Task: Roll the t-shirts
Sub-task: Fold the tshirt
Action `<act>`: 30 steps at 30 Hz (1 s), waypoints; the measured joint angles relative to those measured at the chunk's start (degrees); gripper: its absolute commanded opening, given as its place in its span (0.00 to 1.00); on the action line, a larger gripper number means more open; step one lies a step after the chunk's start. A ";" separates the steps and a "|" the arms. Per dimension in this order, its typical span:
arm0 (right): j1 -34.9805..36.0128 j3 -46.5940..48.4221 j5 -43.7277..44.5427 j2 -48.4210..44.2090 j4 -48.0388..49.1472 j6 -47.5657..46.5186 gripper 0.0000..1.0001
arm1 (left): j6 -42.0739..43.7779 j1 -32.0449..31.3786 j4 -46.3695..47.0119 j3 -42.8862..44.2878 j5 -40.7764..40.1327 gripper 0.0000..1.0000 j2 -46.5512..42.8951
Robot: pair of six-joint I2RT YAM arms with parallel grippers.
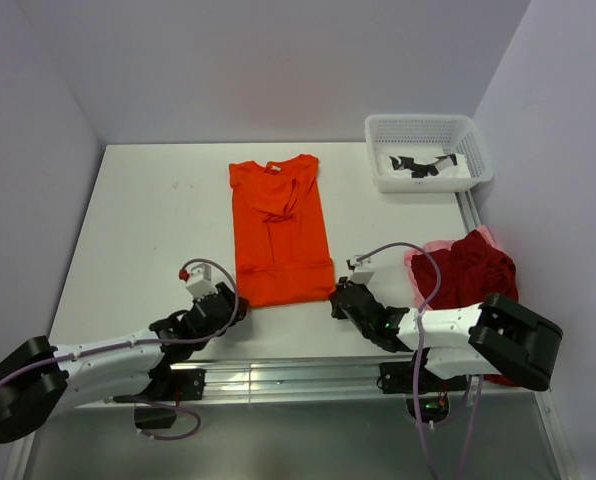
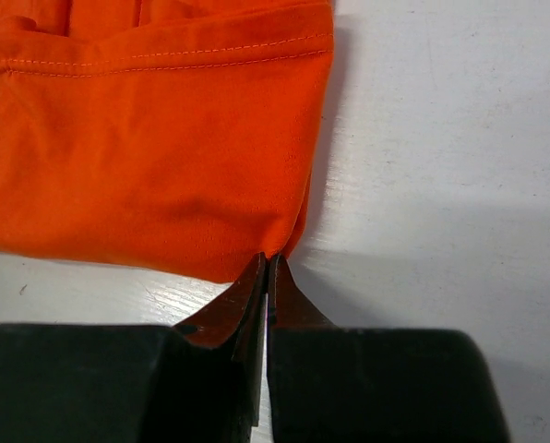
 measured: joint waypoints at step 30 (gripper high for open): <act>0.37 9.84 -3.54 -10.82 -22.93 4.09 0.00 | 2.97 11.30 -23.28 14.51 11.96 0.00 -2.78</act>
